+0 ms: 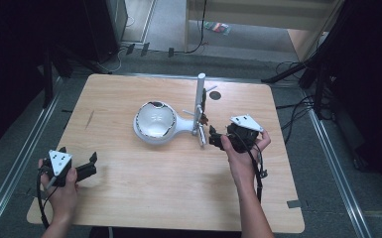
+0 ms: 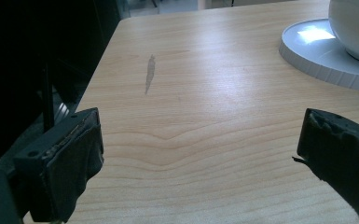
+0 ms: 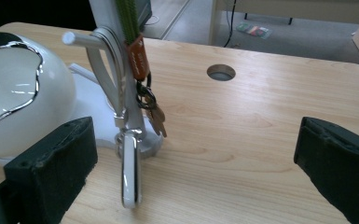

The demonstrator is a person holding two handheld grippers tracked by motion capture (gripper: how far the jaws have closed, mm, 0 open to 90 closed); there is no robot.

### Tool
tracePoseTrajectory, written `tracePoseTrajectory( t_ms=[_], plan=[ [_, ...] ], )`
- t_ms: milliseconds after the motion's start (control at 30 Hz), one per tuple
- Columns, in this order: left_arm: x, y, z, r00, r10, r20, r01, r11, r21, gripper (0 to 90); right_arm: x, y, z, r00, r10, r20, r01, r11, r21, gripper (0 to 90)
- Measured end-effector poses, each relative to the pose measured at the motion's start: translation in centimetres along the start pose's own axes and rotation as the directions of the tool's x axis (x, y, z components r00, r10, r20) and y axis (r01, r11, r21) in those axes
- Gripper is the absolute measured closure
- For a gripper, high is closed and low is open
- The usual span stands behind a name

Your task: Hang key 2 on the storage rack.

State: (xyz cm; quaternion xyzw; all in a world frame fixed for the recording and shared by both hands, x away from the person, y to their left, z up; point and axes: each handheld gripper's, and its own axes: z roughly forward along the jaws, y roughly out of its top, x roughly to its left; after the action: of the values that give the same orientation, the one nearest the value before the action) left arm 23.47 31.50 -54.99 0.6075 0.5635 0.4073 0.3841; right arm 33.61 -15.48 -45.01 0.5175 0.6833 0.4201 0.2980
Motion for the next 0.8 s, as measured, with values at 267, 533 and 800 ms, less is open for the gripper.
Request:
tracePoseTrajectory(
  t_ms=[267, 533, 800],
  plan=[
    [0.0, 0.0, 0.0, 1.0, -0.003, -0.001, 0.003, 1.0, -0.001, 0.6, -1.3, -1.3, -0.2, 0.9998, -0.008, 0.017, 0.008, 1.0, 0.021, 0.0],
    [0.0, 0.0, 0.0, 1.0, -0.002, -0.002, 0.002, 1.0, 0.001, 0.5, -3.2, -2.5, -1.0, 0.9993, 0.009, 0.036, -0.01, 0.999, 0.032, 0.0],
    [0.0, 0.0, 0.0, 1.0, -0.005, -0.004, 0.005, 1.0, 0.001, 0.5, -5.9, -4.6, -1.8, 0.9972, 0.013, 0.074, -0.018, 0.998, 0.065, 0.0]
  ],
)
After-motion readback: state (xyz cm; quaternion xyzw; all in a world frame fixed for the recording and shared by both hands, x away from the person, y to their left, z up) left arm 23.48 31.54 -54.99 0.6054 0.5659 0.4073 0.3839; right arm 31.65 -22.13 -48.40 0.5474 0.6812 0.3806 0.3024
